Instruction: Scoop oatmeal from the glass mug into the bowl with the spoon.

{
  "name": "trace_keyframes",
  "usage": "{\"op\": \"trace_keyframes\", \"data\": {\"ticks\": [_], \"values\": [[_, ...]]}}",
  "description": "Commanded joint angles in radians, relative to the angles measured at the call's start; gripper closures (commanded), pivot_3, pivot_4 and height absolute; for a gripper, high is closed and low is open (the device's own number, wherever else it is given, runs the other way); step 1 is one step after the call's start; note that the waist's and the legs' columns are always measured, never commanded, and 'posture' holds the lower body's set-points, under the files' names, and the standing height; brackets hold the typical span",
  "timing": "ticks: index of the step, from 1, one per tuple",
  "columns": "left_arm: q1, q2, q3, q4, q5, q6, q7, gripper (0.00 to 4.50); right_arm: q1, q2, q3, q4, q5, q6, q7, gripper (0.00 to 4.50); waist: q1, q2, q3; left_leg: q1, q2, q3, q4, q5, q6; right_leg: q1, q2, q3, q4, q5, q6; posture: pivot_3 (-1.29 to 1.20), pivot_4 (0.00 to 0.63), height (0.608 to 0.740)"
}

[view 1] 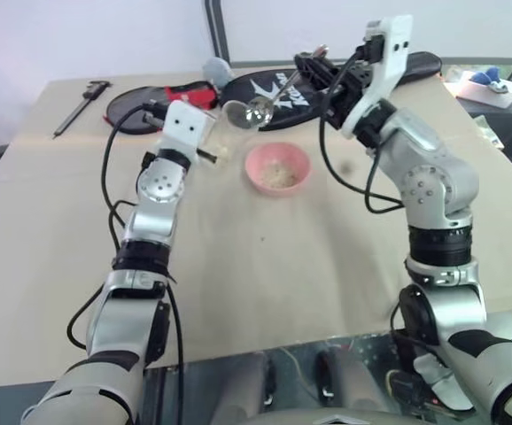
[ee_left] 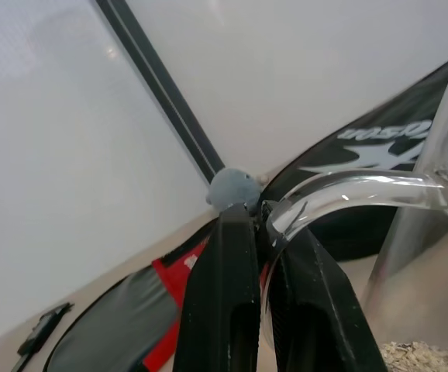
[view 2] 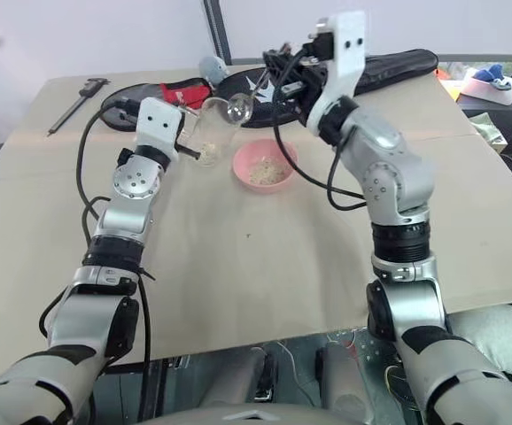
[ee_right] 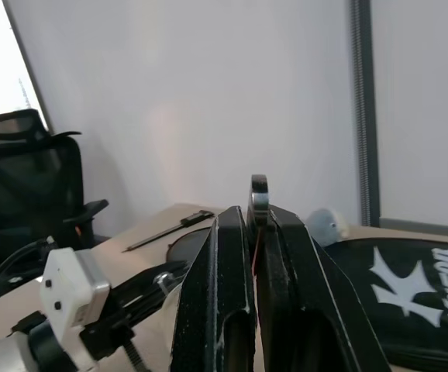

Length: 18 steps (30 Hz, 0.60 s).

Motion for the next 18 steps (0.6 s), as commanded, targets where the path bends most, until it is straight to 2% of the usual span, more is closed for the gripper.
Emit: {"op": "trace_keyframes", "data": {"ticks": [1,5,8,15,18], "values": [[0.010,-0.005,0.027,-0.089,-0.026,0.001,0.004,4.42,-0.016,0.033,0.023,-0.005,-0.012,-0.028,-0.002,4.50,0.000,0.000,0.000,0.000,0.000,0.000,0.000,0.000,0.000,0.000,0.000,0.000,0.000,0.000,0.000,0.00,0.150,0.740],[0.041,-0.027,0.042,-0.144,-0.065,-0.002,-0.003,4.42,-0.011,0.053,0.109,0.030,-0.073,-0.074,0.048,4.50,0.000,0.000,0.000,0.000,0.000,0.000,0.000,0.000,0.000,0.000,0.000,0.000,0.000,0.000,0.000,0.00,0.150,0.740],[0.075,-0.049,0.067,-0.192,-0.109,0.011,-0.004,4.50,0.002,0.072,0.141,0.061,-0.084,-0.080,0.076,3.49,-0.001,0.000,0.000,0.000,0.000,0.000,0.000,0.000,0.000,0.000,0.000,0.000,0.000,0.000,0.000,0.00,0.150,0.740],[0.154,-0.081,0.142,-0.244,-0.213,0.049,-0.010,4.50,0.079,0.001,0.202,-0.002,-0.136,-0.103,0.170,0.07,0.002,0.000,0.000,0.000,0.000,-0.001,0.001,0.000,0.000,0.001,0.000,-0.001,0.000,0.000,0.000,0.00,0.150,0.740],[0.205,-0.092,0.184,-0.265,-0.268,0.060,-0.023,4.50,0.135,-0.059,0.206,-0.098,-0.133,-0.108,0.219,0.02,0.002,0.000,0.000,0.000,0.000,-0.001,0.001,0.000,0.000,0.001,0.000,-0.001,-0.001,0.000,0.000,0.00,0.150,0.740]]}}
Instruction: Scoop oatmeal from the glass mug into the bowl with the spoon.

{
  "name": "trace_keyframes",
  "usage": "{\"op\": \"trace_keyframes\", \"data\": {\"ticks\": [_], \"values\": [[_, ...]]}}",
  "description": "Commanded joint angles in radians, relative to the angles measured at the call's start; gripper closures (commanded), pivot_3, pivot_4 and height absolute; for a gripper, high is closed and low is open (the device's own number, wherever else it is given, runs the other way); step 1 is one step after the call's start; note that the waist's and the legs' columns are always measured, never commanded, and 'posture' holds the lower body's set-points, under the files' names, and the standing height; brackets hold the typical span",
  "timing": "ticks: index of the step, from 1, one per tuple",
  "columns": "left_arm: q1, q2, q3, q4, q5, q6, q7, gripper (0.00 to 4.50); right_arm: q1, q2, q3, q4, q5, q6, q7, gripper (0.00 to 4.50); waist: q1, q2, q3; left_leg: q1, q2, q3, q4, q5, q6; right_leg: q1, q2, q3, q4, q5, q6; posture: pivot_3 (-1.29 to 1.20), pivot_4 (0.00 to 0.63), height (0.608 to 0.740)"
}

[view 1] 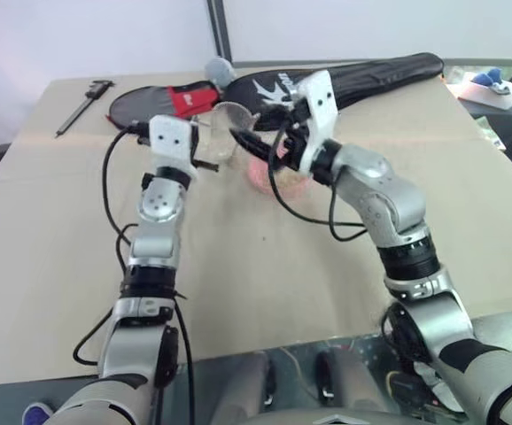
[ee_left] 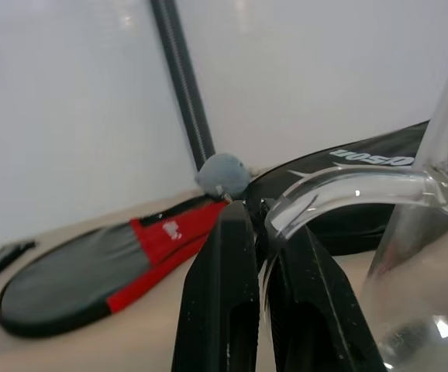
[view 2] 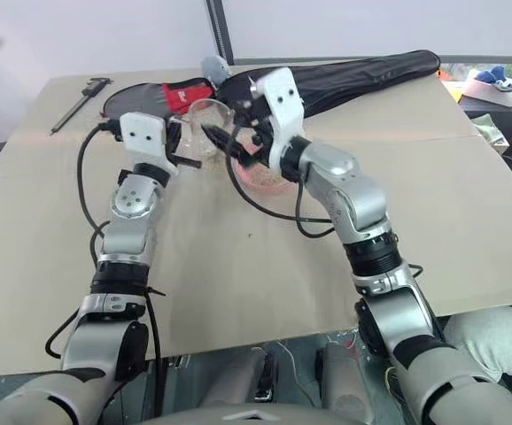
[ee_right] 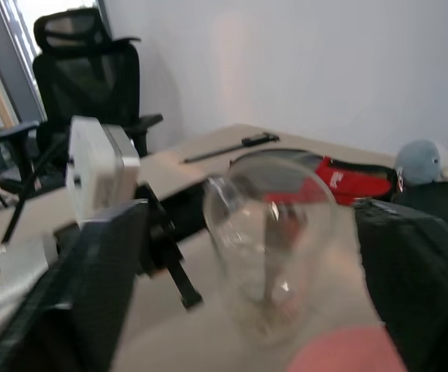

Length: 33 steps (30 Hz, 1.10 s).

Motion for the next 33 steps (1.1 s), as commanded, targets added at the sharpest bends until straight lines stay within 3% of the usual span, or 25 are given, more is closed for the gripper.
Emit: {"op": "trace_keyframes", "data": {"ticks": [1,6,11,15,19,20,21,29,30,33], "values": [[0.043,-0.009,0.064,-0.081,-0.082,-0.004,-0.017,4.50,0.039,-0.057,-0.005,-0.158,0.006,-0.029,0.062,0.02,0.000,0.000,0.000,0.000,0.000,0.000,0.000,0.000,0.000,0.000,0.000,0.000,0.000,0.000,0.000,0.00,0.150,0.740],[0.159,-0.029,0.104,-0.142,-0.163,-0.007,-0.065,4.50,0.196,-0.150,-0.058,-0.298,0.067,-0.102,0.174,0.02,0.001,-0.001,0.000,0.001,0.000,0.000,0.000,0.000,0.000,0.001,0.000,0.000,0.000,0.000,0.000,0.00,0.150,0.740],[0.254,-0.088,0.126,-0.185,-0.258,-0.004,-0.108,4.50,0.410,-0.331,-0.084,-0.445,0.044,-0.122,0.247,0.02,0.018,-0.001,-0.001,0.001,0.000,-0.003,0.002,0.000,0.000,0.004,-0.001,-0.001,-0.001,0.000,0.000,0.00,0.150,0.740],[0.277,-0.112,0.125,-0.142,-0.246,-0.052,-0.119,4.50,0.583,-0.454,-0.136,-0.534,0.046,-0.145,0.294,0.02,0.031,-0.001,-0.001,0.002,0.000,-0.003,0.003,-0.001,0.001,0.006,0.000,-0.001,-0.001,0.000,0.000,0.00,0.150,0.740],[0.279,-0.113,0.114,-0.084,-0.203,-0.073,-0.098,4.50,0.663,-0.475,-0.179,-0.591,0.079,-0.126,0.275,0.02,0.033,-0.001,-0.001,0.006,0.001,-0.003,0.004,-0.001,0.001,0.010,0.000,-0.001,0.000,0.000,0.000,0.00,0.150,0.740],[0.285,-0.115,0.111,-0.079,-0.195,-0.074,-0.093,3.71,0.680,-0.476,-0.183,-0.606,0.079,-0.123,0.266,0.00,0.033,-0.002,-0.001,0.009,0.001,-0.003,0.003,-0.001,0.001,0.013,0.000,-0.001,-0.001,0.000,0.000,0.00,0.150,0.740],[0.290,-0.114,0.108,-0.075,-0.185,-0.073,-0.085,3.64,0.692,-0.476,-0.184,-0.618,0.078,-0.120,0.258,0.00,0.034,-0.001,-0.001,0.012,0.001,-0.003,0.003,-0.001,0.001,0.016,0.000,-0.001,-0.001,0.000,0.000,0.00,0.150,0.740],[0.342,-0.112,0.097,-0.152,-0.182,-0.038,-0.078,0.27,0.769,-0.485,-0.180,-0.630,0.035,-0.179,0.247,0.00,0.041,-0.002,-0.002,0.020,0.001,-0.003,0.002,-0.003,0.003,0.024,-0.001,-0.001,-0.003,0.000,0.000,0.00,0.150,0.740],[0.361,-0.109,0.097,-0.179,-0.188,-0.024,-0.082,0.06,0.777,-0.487,-0.185,-0.626,0.035,-0.190,0.253,0.00,0.041,-0.002,-0.002,0.020,0.001,-0.003,0.002,-0.003,0.003,0.024,-0.001,-0.001,-0.003,0.000,0.000,0.00,0.150,0.740],[0.435,-0.094,0.094,-0.277,-0.200,0.022,-0.102,0.06,0.800,-0.497,-0.211,-0.613,0.043,-0.222,0.273,0.00,0.040,-0.002,-0.002,0.020,0.001,-0.002,0.002,-0.003,0.004,0.024,-0.001,0.000,-0.004,0.000,0.000,0.00,0.150,0.740]]}}
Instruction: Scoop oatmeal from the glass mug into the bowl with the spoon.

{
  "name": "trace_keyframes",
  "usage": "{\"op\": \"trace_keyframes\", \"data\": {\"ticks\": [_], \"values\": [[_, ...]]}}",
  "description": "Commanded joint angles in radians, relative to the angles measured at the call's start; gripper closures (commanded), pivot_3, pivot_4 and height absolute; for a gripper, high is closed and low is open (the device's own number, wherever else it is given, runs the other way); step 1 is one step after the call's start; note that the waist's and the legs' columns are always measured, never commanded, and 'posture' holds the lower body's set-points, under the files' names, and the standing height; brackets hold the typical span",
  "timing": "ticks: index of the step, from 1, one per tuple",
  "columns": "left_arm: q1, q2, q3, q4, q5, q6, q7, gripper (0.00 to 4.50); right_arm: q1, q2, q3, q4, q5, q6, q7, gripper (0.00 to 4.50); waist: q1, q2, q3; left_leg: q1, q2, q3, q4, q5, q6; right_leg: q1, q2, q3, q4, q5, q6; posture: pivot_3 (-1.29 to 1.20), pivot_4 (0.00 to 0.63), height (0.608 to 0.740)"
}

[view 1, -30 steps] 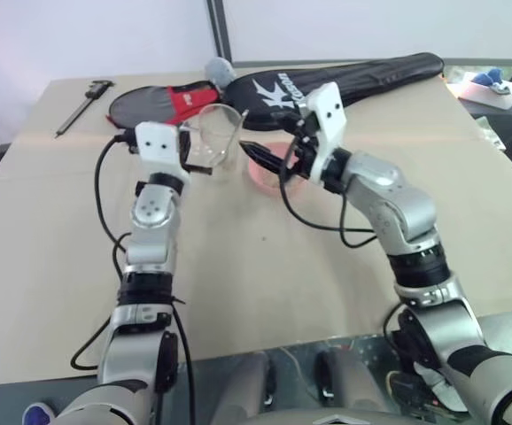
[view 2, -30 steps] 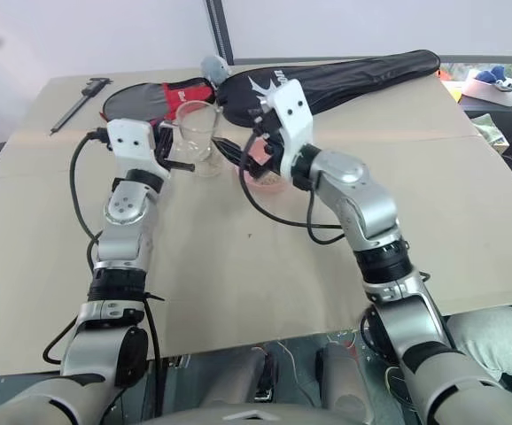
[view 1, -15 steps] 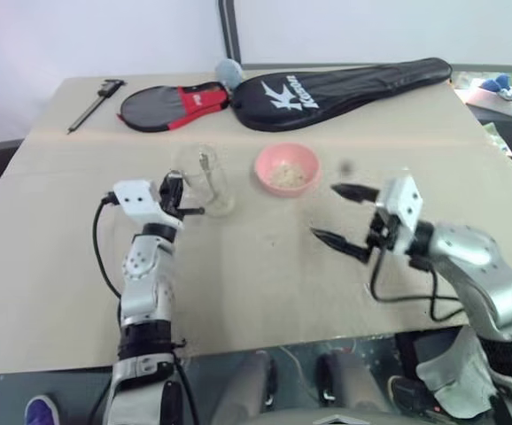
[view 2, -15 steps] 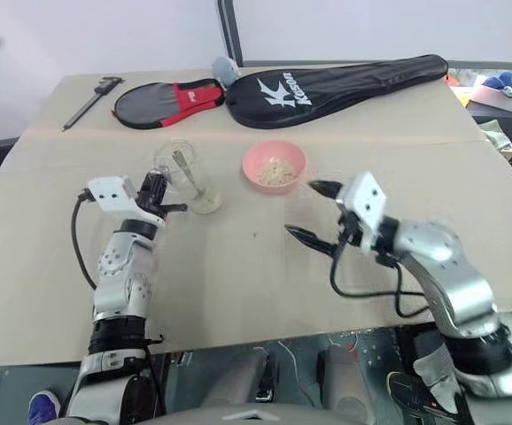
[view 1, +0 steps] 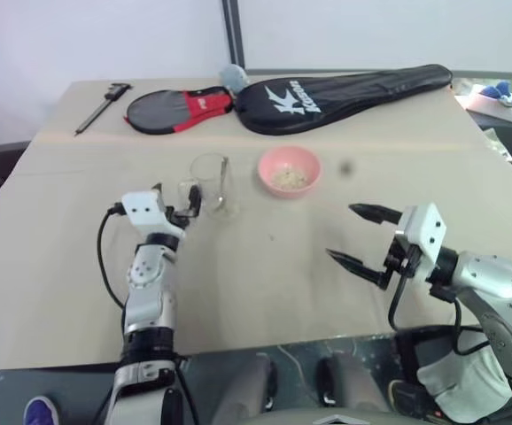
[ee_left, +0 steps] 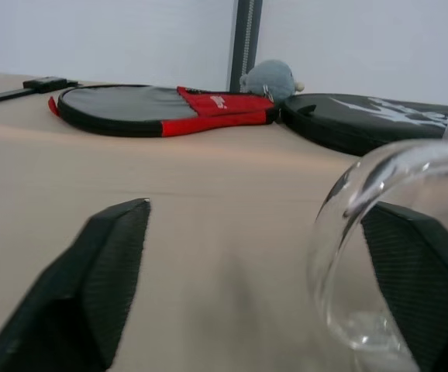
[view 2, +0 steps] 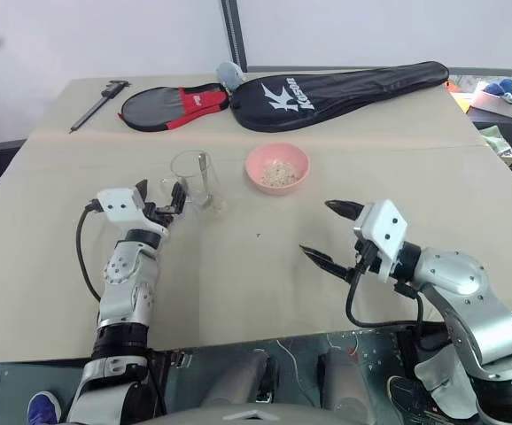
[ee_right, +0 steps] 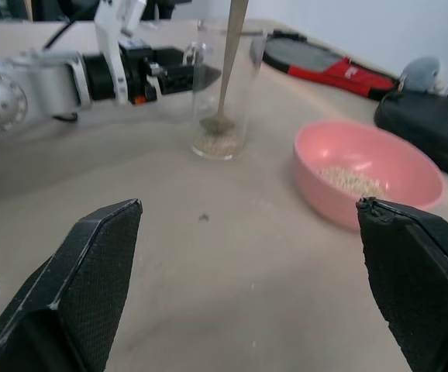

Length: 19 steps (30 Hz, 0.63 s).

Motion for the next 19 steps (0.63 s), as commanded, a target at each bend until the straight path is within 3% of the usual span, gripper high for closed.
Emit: {"op": "trace_keyframes", "data": {"ticks": [1,10,14,19], "values": [[0.083,0.025,-0.006,-0.152,-0.025,0.051,-0.034,0.06,0.017,-0.023,-0.059,-0.008,0.012,-0.063,0.031,0.00,0.000,0.000,0.000,0.000,0.000,0.000,0.000,0.000,0.000,0.000,0.000,0.000,0.000,0.000,0.000,0.00,0.150,0.740],[0.458,0.208,0.043,-0.483,-0.240,0.224,-0.331,0.06,0.097,-0.117,-0.212,0.166,-0.009,-0.179,0.118,0.00,0.010,0.000,0.000,0.010,0.002,0.001,-0.009,-0.002,0.002,0.010,0.000,0.000,-0.008,0.000,-0.001,0.00,0.150,0.740],[0.588,0.305,0.133,-0.540,-0.341,0.288,-0.438,0.06,0.068,-0.136,-0.233,0.289,-0.023,-0.238,0.151,0.00,0.016,0.001,0.001,0.012,0.004,0.001,-0.011,-0.004,0.006,0.013,0.000,0.000,-0.013,0.000,-0.001,0.00,0.150,0.740],[0.654,0.343,0.186,-0.537,-0.342,0.283,-0.501,0.06,0.030,-0.149,-0.233,0.398,-0.052,-0.290,0.173,0.00,0.020,0.002,0.001,0.012,0.004,0.001,-0.011,-0.005,0.007,0.014,0.000,-0.001,-0.015,0.000,-0.001,0.00,0.150,0.740]]}}
